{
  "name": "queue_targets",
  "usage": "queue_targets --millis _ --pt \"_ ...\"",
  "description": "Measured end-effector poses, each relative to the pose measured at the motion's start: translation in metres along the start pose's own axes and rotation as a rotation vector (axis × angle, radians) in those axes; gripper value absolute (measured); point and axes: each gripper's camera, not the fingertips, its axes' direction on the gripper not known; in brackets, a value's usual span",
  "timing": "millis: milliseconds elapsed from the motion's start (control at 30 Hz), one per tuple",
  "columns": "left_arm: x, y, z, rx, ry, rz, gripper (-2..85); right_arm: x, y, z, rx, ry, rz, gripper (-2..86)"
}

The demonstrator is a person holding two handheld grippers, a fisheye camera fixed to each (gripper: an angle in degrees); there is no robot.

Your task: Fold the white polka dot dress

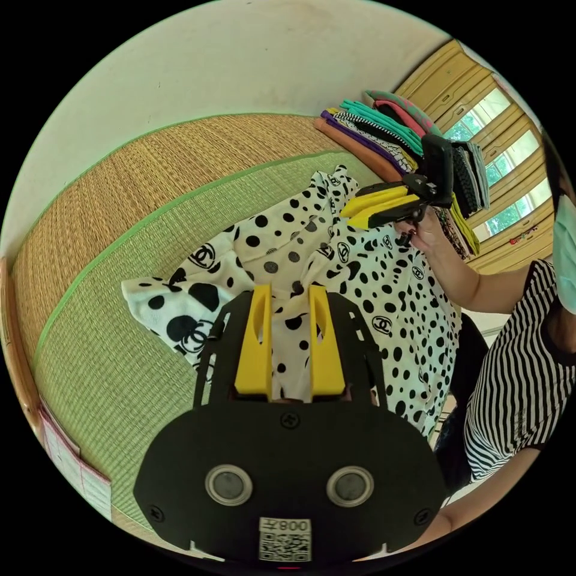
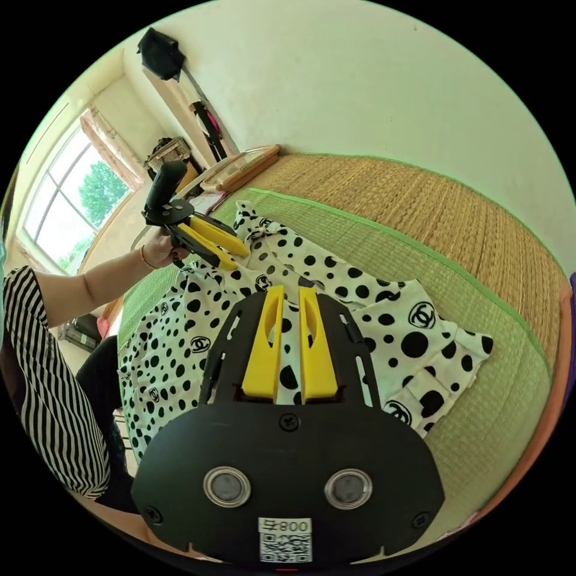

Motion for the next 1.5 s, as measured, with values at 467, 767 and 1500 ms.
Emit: queue_targets --millis 467,767,1500 --pt "-0.018 0.075 -0.039 0.157 0.007 -0.088 9.4 -0.057 -0.059 0.099 -0.24 0.083 -0.273 3.0" --pt "-0.038 0.101 -0.041 0.163 -0.109 -0.18 7.9 -0.019 -0.082 0.115 -0.32 -0.17 -0.183 1.5" --pt "-0.07 0.147 -0.05 0.31 -0.124 -0.29 2.2 0.072 -0.09 0.112 -0.206 -0.223 0.029 8.1"
